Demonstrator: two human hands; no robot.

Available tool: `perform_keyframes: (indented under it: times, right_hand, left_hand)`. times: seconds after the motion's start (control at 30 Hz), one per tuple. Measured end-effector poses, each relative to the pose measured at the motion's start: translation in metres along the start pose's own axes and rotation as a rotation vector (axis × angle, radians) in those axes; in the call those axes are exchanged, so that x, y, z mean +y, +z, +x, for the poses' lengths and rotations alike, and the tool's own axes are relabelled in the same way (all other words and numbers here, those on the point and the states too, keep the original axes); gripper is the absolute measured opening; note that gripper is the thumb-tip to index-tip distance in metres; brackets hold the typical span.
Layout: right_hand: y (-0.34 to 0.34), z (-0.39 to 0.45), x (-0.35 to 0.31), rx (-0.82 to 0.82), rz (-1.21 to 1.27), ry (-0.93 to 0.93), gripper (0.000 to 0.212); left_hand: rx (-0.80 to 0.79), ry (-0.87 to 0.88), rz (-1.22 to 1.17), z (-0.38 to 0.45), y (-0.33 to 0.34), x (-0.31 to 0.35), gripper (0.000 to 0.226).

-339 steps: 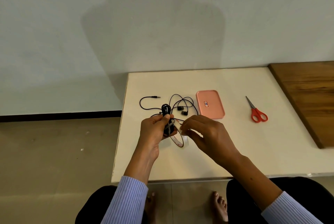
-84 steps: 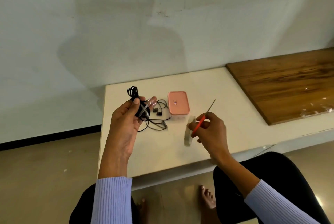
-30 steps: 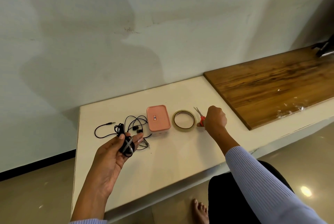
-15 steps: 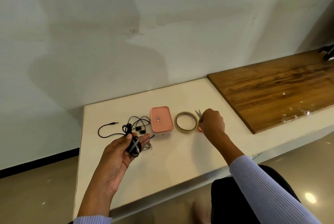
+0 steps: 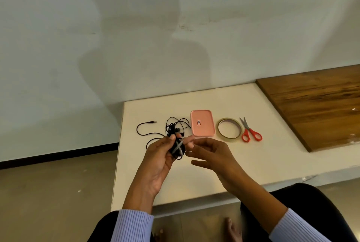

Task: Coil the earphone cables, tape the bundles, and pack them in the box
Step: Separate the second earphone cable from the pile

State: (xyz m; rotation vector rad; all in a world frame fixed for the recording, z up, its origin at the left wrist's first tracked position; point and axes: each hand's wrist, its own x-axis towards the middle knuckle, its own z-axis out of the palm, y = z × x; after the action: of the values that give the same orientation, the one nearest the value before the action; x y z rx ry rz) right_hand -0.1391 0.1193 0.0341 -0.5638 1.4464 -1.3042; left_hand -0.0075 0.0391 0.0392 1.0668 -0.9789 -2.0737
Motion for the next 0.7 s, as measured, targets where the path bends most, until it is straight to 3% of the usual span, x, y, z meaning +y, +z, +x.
perform_keyframes:
  times: [0.2,0.33,0.57,0.7]
  right_hand:
    - [-0.003,0.007,-0.001,-0.004,0.071,0.016,0.023]
    - [-0.012,0.013,-0.003,-0.123,0.115,0.111,0.02]
    - [-0.019,0.021,-0.009,-0.291,0.304,0.309,0.036]
    - [-0.011,0.021,-0.004,-0.213,0.252,0.243,0.025]
  left_hand:
    - [-0.014,0.002,-0.047,-0.001,-0.001,0.003,0.022]
    - [0.013,-0.019,-0.103,0.0,-0.004,0.005,0.023]
    - [0.053,-0.035,-0.117,0.003,-0.008,0.004,0.02]
    - [0.066,-0.02,-0.073,0.002,-0.006,0.002,0.021]
